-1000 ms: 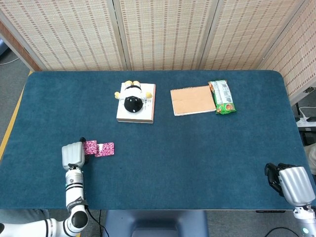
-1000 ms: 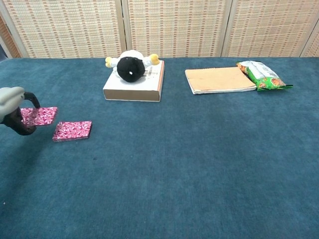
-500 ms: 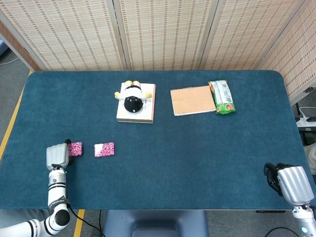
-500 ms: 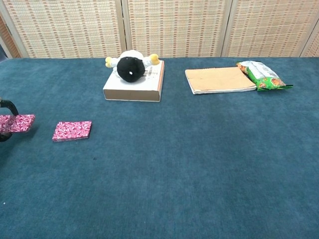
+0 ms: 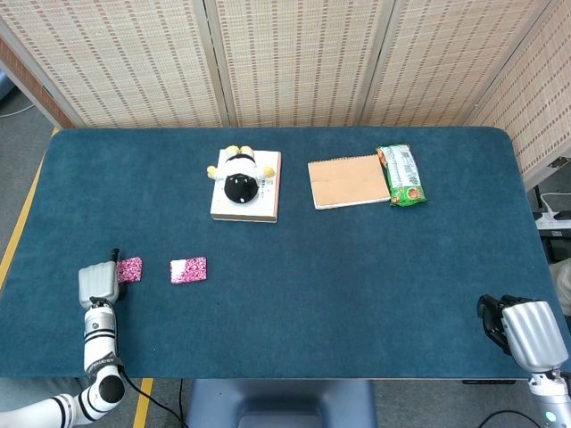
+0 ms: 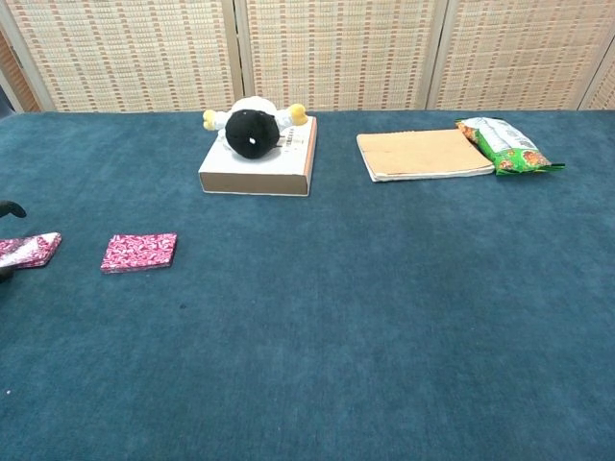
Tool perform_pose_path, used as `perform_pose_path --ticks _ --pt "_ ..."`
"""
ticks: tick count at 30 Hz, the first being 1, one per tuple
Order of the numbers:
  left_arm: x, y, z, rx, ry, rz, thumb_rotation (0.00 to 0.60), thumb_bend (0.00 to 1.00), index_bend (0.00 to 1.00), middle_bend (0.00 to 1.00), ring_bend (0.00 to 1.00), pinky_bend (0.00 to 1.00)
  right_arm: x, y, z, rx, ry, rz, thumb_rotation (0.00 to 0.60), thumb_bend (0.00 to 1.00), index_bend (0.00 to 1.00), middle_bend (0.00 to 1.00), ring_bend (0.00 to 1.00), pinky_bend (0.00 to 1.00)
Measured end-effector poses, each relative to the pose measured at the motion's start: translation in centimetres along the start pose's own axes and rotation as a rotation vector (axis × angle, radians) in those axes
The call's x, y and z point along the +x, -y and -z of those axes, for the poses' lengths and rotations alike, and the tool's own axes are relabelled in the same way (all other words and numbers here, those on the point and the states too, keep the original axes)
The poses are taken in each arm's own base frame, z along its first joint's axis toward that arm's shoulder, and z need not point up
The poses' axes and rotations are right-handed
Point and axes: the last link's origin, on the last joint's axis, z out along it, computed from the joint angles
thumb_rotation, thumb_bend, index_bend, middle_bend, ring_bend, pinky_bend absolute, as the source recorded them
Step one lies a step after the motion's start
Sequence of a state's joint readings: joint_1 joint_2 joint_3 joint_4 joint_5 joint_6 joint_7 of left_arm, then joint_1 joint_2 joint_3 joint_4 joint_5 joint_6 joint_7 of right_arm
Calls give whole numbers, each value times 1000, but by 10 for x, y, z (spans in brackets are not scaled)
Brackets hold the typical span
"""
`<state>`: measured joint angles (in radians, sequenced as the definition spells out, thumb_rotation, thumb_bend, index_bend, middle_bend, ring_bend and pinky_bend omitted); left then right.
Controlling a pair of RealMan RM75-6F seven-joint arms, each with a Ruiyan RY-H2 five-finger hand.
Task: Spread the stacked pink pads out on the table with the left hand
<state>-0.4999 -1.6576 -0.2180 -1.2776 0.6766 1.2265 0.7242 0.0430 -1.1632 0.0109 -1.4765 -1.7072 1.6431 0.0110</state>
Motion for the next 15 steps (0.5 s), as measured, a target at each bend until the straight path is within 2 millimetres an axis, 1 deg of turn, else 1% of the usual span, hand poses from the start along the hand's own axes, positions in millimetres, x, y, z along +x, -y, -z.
perform_pose_path --ticks 5,8,12,15 --pt "1 -2 5 3 1 3 600 355 62 1000 1000 1000 1 0 0 2 -4 -3 600 347 1000 864 766 874" --pt "5 -8 12 -18 2 23 600 352 56 1000 1000 1000 1 0 0 2 -5 -3 600 347 1000 864 766 874" --pt "12 -23 27 -78 11 71 600 349 85 1000 1000 1000 0 0 1 4 -2 -2 600 347 1000 864 766 874" --pt "19 -38 39 -130 14 102 600 340 110 1000 1000 1000 0 0 1 4 -3 -2 600 347 1000 864 766 874"
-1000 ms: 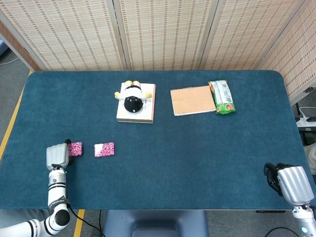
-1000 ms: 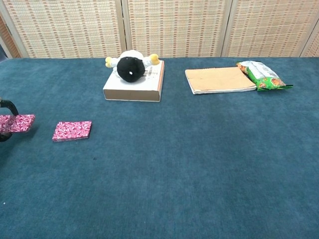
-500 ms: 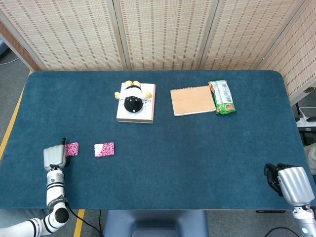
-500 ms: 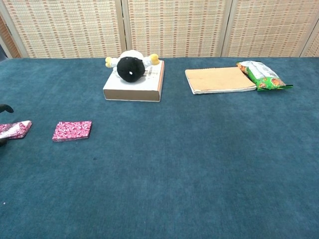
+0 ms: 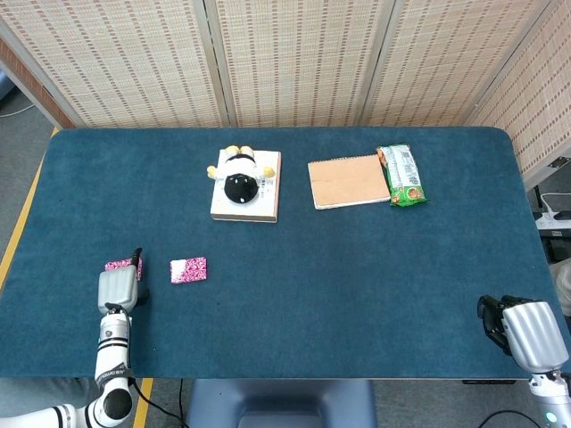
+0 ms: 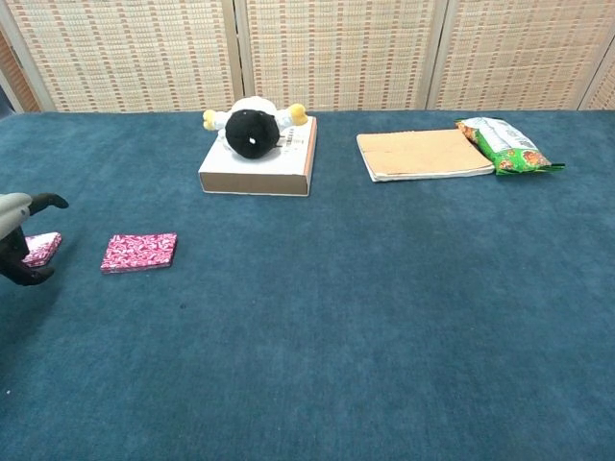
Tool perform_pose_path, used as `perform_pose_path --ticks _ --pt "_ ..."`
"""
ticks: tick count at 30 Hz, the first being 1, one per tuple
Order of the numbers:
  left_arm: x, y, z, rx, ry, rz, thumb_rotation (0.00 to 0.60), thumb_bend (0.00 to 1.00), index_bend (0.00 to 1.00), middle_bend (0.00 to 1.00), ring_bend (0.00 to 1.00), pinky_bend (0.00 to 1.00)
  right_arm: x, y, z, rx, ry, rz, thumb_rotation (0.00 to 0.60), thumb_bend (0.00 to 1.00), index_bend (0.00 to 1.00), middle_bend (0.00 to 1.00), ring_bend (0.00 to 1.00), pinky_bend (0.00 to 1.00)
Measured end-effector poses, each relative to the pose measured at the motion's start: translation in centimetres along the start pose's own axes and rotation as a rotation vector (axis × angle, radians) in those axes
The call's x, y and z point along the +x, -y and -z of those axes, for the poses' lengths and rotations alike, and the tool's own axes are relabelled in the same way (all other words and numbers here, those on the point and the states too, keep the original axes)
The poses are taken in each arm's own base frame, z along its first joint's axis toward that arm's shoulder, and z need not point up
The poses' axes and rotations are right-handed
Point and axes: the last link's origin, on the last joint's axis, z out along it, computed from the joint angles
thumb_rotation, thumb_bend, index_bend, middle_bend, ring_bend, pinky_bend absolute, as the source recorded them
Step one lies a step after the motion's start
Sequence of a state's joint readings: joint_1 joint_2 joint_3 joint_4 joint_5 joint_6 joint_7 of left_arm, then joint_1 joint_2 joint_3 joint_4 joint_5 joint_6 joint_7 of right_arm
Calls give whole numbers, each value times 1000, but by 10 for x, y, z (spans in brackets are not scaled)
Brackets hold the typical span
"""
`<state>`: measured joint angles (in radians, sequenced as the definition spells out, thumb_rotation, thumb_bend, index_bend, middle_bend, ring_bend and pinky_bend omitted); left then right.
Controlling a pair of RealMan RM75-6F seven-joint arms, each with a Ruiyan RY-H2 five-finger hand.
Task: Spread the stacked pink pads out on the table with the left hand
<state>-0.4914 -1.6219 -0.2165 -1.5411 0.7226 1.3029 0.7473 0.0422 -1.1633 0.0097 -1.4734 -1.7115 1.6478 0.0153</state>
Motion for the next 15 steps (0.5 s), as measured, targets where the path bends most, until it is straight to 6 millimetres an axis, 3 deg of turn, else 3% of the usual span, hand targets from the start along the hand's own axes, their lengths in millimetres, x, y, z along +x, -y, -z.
perform_pose_path --ticks 7,15 --pt "-2 -44 10 -74 -1 -16 600 337 113 1000 1000 1000 1 -1 0 -1 3 -3 600 347 1000 864 767 874" --pt "-14 -72 5 -59 16 -41 600 339 117 1000 1000 1000 2 -2 -1 0 5 -6 600 347 1000 864 766 874"
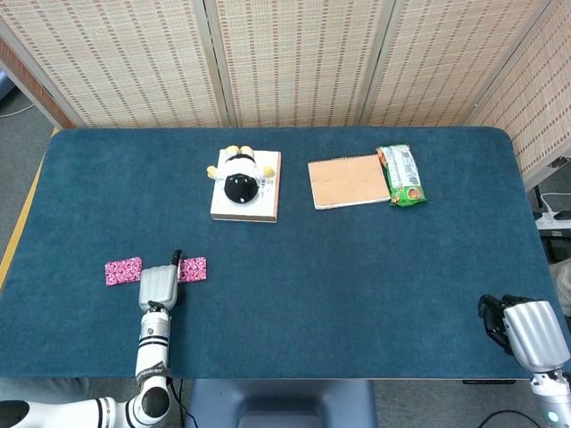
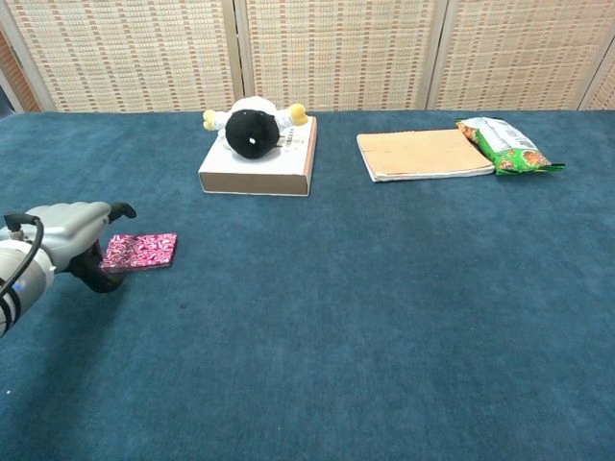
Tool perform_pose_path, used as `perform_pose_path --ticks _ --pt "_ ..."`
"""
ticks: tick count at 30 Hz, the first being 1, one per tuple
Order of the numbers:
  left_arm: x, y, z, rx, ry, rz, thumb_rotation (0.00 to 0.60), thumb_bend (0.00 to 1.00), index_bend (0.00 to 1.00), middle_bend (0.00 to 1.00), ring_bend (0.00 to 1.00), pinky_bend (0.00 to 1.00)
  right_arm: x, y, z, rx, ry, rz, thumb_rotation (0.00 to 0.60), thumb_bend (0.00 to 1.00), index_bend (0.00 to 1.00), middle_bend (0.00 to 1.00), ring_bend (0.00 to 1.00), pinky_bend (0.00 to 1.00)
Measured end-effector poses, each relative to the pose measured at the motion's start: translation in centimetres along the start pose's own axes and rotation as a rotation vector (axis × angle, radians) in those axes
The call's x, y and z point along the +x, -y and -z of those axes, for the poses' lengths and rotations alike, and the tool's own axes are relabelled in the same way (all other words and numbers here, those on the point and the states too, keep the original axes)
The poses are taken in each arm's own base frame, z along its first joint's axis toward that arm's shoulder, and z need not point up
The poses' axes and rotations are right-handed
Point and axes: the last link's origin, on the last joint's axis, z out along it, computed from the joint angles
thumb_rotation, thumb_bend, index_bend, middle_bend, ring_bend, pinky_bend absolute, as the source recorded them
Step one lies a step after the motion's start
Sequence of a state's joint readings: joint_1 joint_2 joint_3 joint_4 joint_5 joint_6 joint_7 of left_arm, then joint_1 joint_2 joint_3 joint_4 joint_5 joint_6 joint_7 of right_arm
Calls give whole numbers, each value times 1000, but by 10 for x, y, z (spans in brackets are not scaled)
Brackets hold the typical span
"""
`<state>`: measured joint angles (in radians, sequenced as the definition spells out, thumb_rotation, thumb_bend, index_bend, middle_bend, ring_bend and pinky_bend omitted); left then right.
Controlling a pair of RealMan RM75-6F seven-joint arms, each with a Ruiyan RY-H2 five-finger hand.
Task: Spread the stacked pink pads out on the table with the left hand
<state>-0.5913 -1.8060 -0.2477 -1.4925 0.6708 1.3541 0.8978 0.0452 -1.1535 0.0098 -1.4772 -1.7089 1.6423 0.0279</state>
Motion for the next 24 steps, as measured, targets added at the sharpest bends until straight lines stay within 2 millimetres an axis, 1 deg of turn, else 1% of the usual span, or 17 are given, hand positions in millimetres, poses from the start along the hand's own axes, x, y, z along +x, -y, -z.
perform_pose_path --ticks 7,14,24 --pt "-3 -5 -9 39 -11 -18 600 344 166 1000 1000 1000 1 0 0 1 -2 -2 600 347 1000 864 767 874" --pt "-4 -10 -13 52 -9 -19 600 342 223 1000 1000 1000 0 0 1 3 3 1 600 346 1000 864 766 874" --pt "-2 -19 -15 46 2 -23 600 347 230 1000 1000 1000 0 0 0 3 7 2 600 347 1000 864 766 874"
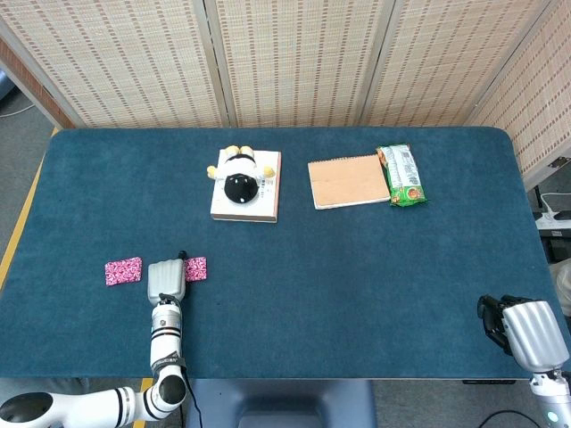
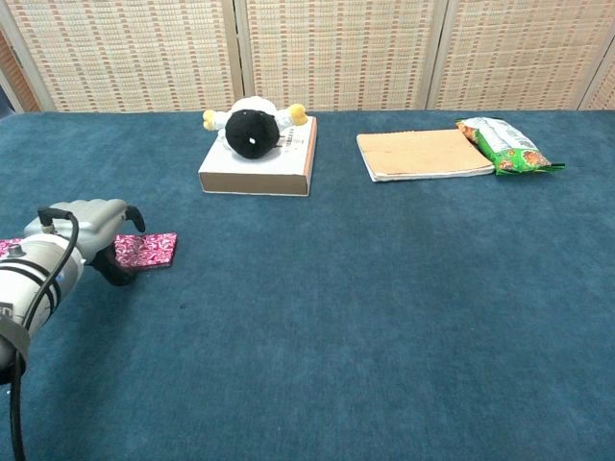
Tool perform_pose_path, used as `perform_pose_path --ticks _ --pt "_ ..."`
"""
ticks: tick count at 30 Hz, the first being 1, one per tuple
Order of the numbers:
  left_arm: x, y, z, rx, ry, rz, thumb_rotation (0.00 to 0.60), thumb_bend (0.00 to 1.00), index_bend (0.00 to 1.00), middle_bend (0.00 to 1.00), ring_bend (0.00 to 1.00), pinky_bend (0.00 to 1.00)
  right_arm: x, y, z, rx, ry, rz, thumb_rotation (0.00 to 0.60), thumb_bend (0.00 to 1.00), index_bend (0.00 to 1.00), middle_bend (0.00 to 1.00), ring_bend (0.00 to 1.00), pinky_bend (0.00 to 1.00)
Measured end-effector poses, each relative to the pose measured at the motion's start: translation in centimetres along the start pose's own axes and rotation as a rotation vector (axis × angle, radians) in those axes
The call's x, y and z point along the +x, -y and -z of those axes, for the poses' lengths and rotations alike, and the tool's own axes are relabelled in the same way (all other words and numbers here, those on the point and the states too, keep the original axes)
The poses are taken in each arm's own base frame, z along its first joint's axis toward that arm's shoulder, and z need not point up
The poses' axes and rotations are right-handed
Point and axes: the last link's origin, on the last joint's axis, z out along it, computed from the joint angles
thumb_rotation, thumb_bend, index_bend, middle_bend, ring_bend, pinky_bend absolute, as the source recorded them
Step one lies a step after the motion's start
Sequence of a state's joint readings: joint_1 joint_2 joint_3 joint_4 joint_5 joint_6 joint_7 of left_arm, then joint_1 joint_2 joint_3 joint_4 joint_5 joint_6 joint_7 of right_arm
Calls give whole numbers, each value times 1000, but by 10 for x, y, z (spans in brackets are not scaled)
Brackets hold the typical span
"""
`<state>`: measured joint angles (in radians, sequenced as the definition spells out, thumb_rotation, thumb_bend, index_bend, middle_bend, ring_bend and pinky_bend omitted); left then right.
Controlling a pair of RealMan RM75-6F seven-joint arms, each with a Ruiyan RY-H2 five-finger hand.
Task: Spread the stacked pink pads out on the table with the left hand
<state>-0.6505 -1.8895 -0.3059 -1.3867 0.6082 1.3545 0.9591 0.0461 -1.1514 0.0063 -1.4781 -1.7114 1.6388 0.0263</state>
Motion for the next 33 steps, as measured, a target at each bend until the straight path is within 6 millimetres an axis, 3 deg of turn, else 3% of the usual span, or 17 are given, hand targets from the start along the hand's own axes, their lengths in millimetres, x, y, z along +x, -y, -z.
perform_pose_path --ticks 10,23,33 --pt "0 -1 -3 13 13 -11 600 352 267 1000 1000 1000 0 0 0 1 -1 -1 600 347 1000 864 767 874" --pt "5 0 3 -10 -16 16 600 357 436 1000 1000 1000 0 0 0 1 2 0 600 347 1000 864 766 874" --pt "13 19 16 -29 -42 45 600 356 465 1000 1000 1000 0 0 -1 -2 6 -1 600 347 1000 864 766 874"
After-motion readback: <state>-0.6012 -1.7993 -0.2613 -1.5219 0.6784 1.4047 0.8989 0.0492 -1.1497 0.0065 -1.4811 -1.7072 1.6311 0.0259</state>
